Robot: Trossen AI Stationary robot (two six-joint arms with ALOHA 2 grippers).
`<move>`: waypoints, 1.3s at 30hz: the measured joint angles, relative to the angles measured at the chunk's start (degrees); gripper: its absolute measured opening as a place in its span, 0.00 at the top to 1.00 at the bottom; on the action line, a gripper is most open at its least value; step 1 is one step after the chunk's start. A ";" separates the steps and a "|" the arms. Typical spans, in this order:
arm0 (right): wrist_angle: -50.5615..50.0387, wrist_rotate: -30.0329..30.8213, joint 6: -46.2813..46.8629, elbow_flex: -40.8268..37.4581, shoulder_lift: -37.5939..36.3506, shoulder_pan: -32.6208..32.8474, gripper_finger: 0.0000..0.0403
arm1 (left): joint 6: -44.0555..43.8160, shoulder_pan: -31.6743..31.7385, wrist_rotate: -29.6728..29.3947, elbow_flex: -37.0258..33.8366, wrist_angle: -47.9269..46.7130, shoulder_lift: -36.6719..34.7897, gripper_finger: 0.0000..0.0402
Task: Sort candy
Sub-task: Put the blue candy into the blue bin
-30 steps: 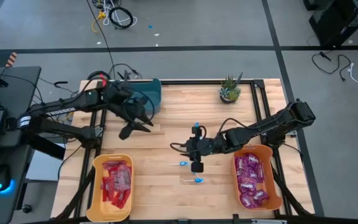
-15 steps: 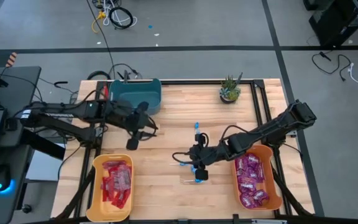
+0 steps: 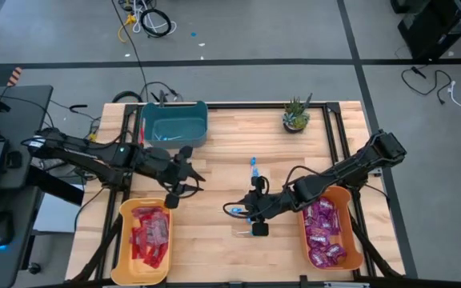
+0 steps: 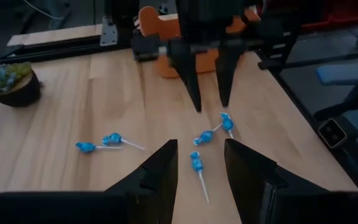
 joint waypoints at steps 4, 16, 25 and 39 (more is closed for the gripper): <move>1.53 0.76 0.22 0.00 3.65 0.00 0.64 | -0.71 -2.73 -3.96 -0.58 1.49 0.02 0.66; 7.57 0.81 2.19 -0.02 13.13 -0.50 0.64 | -2.82 -9.45 -12.92 -0.60 2.55 0.09 0.66; 10.51 0.81 2.31 0.00 17.13 -1.61 0.64 | -2.84 -13.23 -18.51 -0.60 2.53 0.09 0.66; 11.47 0.81 1.47 0.00 17.91 -2.99 0.64 | -4.76 -16.07 -21.63 -0.60 1.85 1.63 0.66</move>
